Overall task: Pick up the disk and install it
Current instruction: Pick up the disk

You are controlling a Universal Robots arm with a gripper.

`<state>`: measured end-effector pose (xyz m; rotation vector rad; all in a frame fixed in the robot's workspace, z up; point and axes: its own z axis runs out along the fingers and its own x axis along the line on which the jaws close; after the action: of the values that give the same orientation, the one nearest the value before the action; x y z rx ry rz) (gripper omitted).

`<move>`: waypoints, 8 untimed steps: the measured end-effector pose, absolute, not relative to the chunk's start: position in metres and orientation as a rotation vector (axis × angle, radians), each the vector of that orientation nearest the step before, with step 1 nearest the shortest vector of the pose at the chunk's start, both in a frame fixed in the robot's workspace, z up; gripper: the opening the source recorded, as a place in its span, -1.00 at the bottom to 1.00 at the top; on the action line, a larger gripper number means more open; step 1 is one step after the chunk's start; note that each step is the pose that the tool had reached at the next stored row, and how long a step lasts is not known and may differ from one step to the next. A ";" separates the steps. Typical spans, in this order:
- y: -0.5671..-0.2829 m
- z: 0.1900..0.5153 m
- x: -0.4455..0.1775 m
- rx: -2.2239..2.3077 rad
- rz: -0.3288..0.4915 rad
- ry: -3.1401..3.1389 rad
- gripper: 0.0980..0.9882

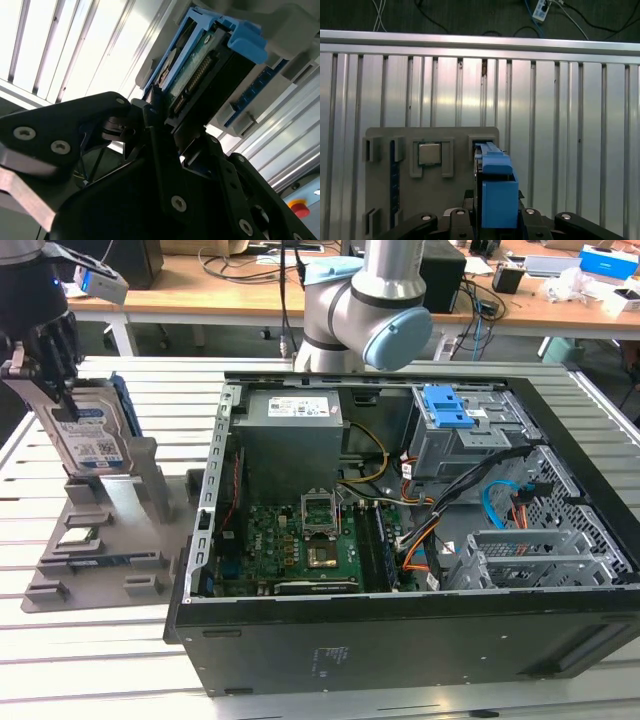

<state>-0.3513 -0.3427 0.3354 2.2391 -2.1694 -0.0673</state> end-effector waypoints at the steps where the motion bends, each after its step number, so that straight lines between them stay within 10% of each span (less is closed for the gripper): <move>1: -0.343 0.338 -0.351 2.239 -0.067 -2.170 -0.40; 8: -0.342 0.351 -0.351 2.239 -0.067 -2.170 -0.40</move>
<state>-0.3509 -0.3417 0.3514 2.2391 -2.1696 -0.0672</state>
